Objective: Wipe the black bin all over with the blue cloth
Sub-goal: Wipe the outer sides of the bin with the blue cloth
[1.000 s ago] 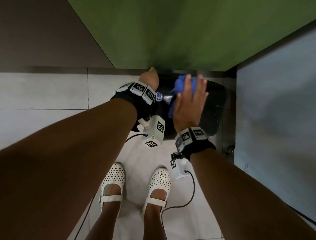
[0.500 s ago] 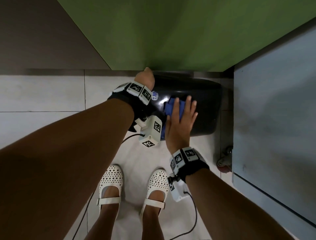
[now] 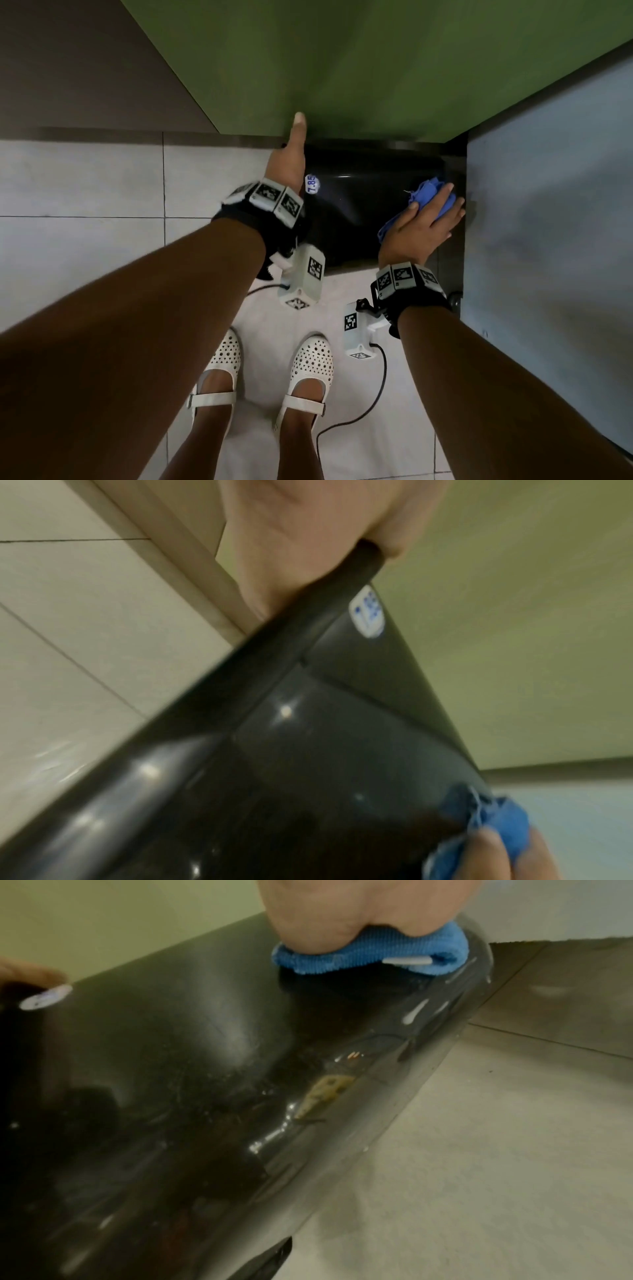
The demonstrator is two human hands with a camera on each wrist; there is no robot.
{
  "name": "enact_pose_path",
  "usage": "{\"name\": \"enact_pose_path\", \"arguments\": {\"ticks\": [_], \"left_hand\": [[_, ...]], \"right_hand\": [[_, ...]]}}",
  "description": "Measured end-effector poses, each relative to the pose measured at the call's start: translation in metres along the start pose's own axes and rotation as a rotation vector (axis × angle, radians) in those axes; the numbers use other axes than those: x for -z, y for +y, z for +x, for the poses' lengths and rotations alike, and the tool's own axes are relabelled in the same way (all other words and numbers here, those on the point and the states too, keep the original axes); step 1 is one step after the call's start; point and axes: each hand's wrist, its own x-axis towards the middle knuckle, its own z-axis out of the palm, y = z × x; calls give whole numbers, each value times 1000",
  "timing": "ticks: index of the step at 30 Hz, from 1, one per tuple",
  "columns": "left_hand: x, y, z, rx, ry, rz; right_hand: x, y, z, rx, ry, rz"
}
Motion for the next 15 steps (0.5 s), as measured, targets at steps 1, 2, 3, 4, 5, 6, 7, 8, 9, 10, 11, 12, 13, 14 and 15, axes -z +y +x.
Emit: {"name": "enact_pose_path", "arguments": {"ticks": [1, 2, 3, 4, 5, 6, 7, 8, 9, 10, 11, 12, 13, 14, 15], "left_hand": [[1, -10, -4, -26, -4, -44], [4, -22, -9, -58, -5, -69], [5, -36, -17, -80, -7, -73], [5, -48, -25, -87, -10, -59], [4, -60, -32, -88, -17, -33], [3, -70, -37, -93, -26, -9], [2, -77, -40, -102, -26, 6], [0, -81, -38, -118, -15, 15], [-1, -82, -33, -134, 1, 26], [-2, -80, -29, -141, 13, 42], [-2, -78, -24, -147, 16, 54], [-2, -76, -20, -157, 12, 70], [-2, -76, -17, -170, 4, 98], [-1, -77, -15, -180, -6, 131], [1, -77, -14, -184, -12, 160]], "right_hand": [[-2, 1, 0, 9, 6, 6], [-3, -1, 0, 16, 9, 6], [-4, -3, 0, 9, 20, 8], [-5, -5, 1, 5, 27, 9], [-6, -7, 1, 9, 32, 3], [-5, -9, 2, 16, 22, -7], [-5, -11, 2, 20, 5, -11], [-6, -12, 3, 29, 0, -12], [-6, -11, 5, 32, -3, -14], [-5, -10, 6, 29, -6, -22], [-6, -10, 6, 17, -19, -30], [-6, -10, 5, 2, -30, -35], [-5, -10, 3, -18, -33, -42], [-6, -9, 0, -33, -27, -51], [-5, -10, -3, -45, -25, -63]]}}
